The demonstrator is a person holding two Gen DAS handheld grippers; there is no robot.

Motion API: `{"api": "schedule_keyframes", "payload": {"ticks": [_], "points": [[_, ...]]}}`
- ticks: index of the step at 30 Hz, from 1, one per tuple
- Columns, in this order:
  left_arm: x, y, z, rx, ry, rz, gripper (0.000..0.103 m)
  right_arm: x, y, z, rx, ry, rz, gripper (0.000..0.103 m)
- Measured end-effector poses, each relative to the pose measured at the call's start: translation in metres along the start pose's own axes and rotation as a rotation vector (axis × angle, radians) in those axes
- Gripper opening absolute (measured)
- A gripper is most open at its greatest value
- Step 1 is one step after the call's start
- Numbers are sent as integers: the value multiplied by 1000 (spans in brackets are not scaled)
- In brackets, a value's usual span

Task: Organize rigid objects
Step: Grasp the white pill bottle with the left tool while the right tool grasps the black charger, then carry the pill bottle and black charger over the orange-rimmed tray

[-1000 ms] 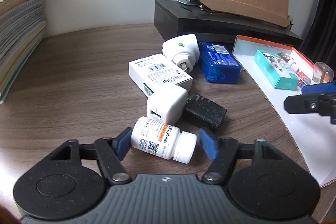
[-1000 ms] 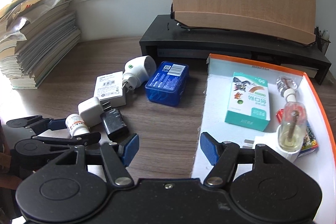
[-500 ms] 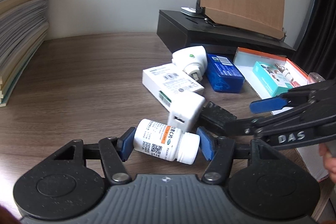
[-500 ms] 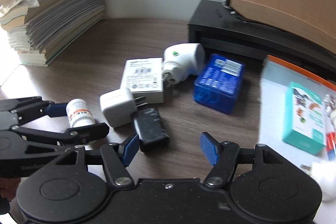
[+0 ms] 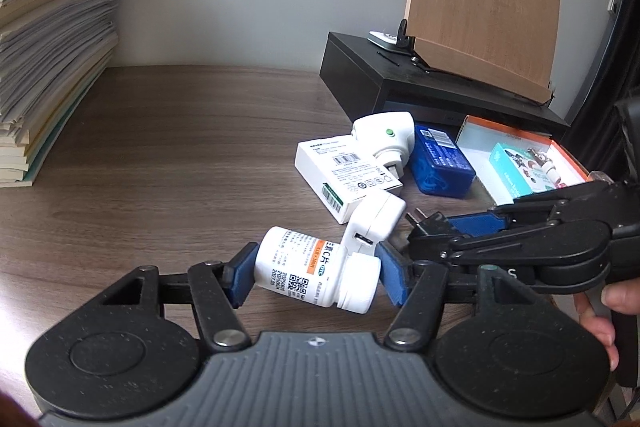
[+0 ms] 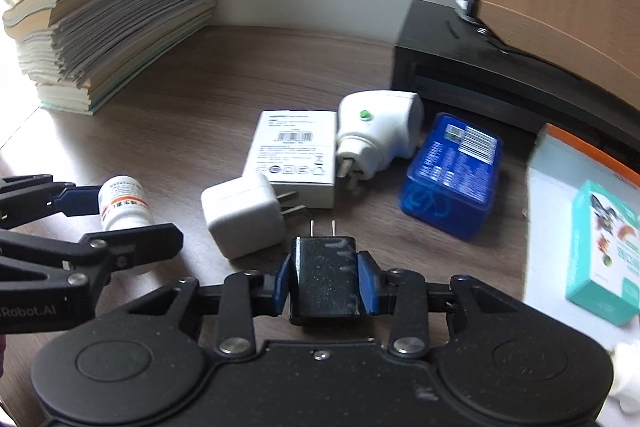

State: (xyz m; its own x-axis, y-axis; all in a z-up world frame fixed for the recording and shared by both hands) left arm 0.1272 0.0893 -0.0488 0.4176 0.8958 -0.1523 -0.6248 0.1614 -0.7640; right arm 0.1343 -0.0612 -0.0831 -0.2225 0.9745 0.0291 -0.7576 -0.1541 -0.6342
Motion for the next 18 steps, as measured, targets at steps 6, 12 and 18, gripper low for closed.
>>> {"api": "schedule_keyframes", "payload": {"ticks": [6, 12, 18], "points": [[-23, -3, 4, -9, 26, 1, 63, -19, 5, 36, -50, 34, -69, 44], [-64, -5, 10, -17, 69, -31, 63, -44, 16, 78, -96, 87, -137, 44], [-118, -5, 14, -10, 138, -43, 63, -76, 41, 124, -135, 167, -205, 44]]}}
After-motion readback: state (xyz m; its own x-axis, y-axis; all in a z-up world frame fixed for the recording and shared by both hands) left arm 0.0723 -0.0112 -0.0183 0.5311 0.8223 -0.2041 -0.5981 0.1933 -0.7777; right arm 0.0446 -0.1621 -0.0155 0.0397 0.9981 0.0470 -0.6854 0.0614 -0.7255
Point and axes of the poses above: each gripper's, at about its wrist camera, not at the fingertips, and z roughly against the way its jaws point, x to its left, y to its underside, the point moved 4 cm from there along -z, roughly the way its jaws point, and after that the axes turned 2 degrees about -z, right-handed, at the moved point
